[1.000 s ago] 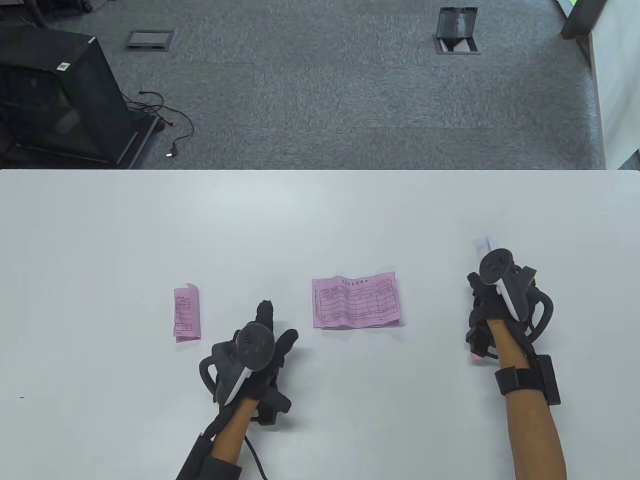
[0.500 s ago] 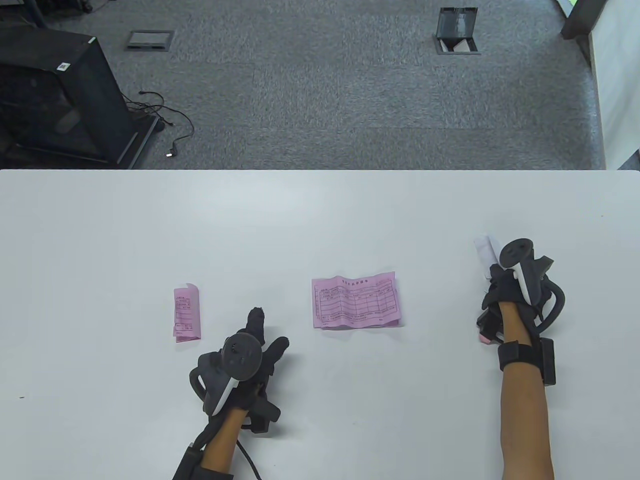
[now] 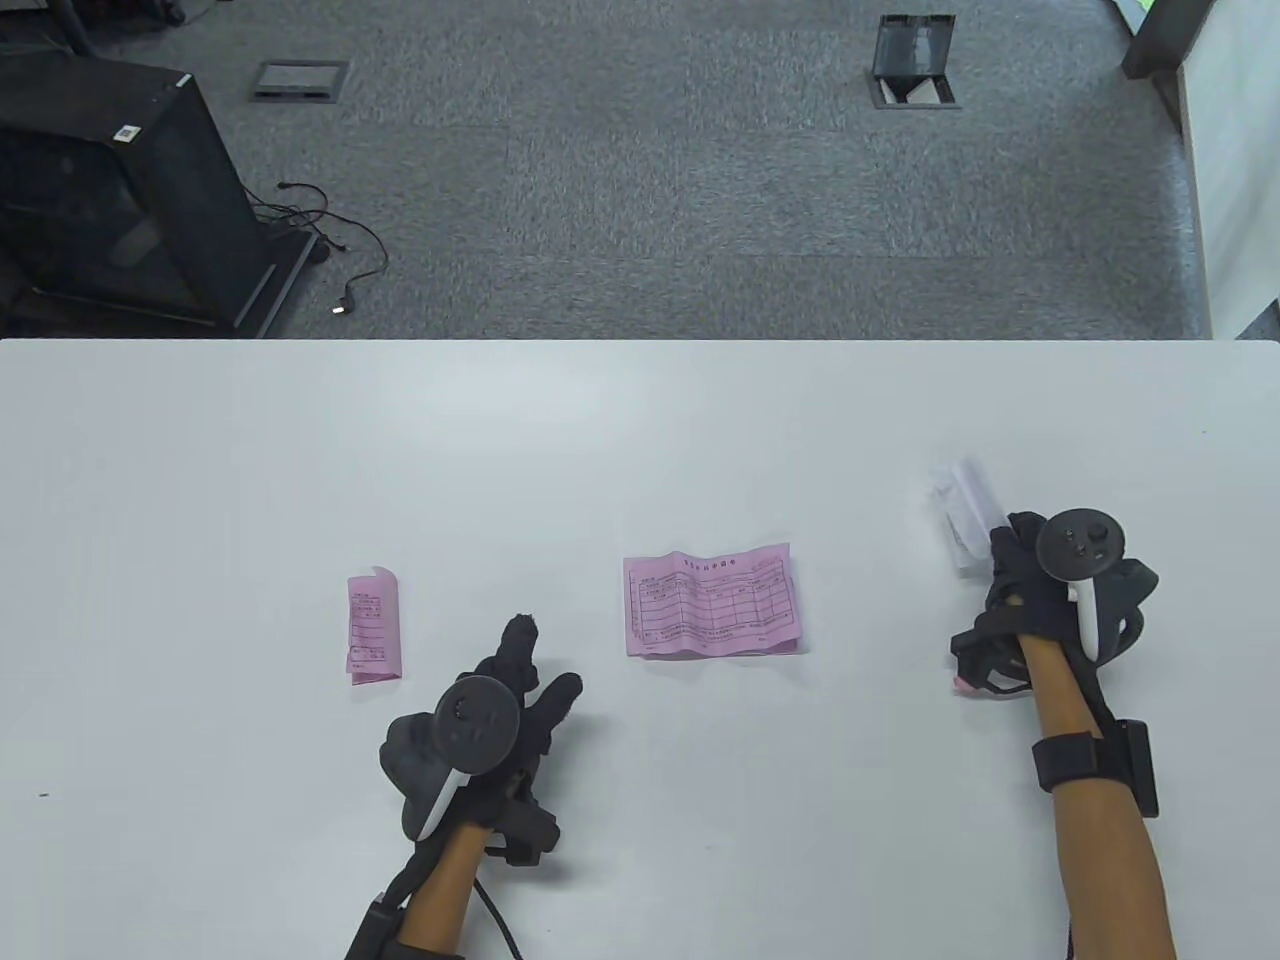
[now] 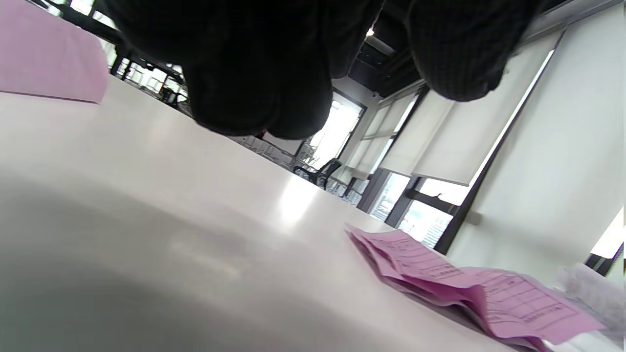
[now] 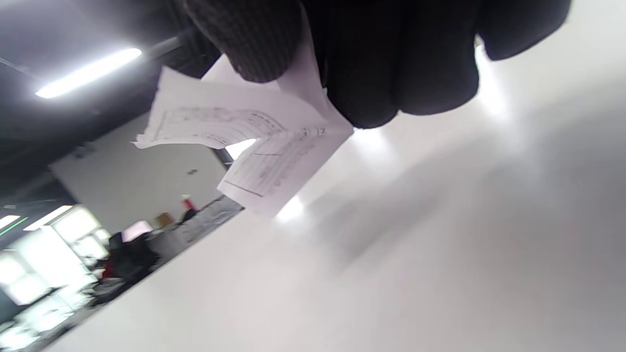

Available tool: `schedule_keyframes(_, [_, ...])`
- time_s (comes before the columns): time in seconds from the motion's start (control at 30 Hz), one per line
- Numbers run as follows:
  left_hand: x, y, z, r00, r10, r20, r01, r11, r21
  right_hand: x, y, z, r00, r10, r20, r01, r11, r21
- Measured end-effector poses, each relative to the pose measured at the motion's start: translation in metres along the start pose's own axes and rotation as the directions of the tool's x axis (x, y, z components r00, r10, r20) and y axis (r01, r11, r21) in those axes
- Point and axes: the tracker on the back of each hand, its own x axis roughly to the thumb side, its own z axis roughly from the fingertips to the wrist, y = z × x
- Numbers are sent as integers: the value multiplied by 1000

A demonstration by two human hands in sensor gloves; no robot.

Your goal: Unfold folded invoices and stack

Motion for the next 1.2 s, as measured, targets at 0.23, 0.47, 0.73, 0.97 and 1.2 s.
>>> schedule_keyframes(0.23, [13,-9,7,983,149,104,-140,987,-83,28,13,75,917,-387,91,336,878,342])
schedule_keyframes(0.47, [28,-33,15,844,536,2,-497,782,-376,65,42,149,836,-528,147,366,738,567])
schedule_keyframes(0.73, [36,-61,26,724,670,-167,-656,593,-466,82,67,193,815,-562,143,316,636,704])
schedule_keyframes(0.97, [35,-64,28,684,701,-202,-714,587,-381,83,74,206,814,-563,145,286,605,743])
schedule_keyframes(1.2, [28,-61,28,679,702,-218,-734,641,-222,84,79,212,814,-562,148,269,589,762])
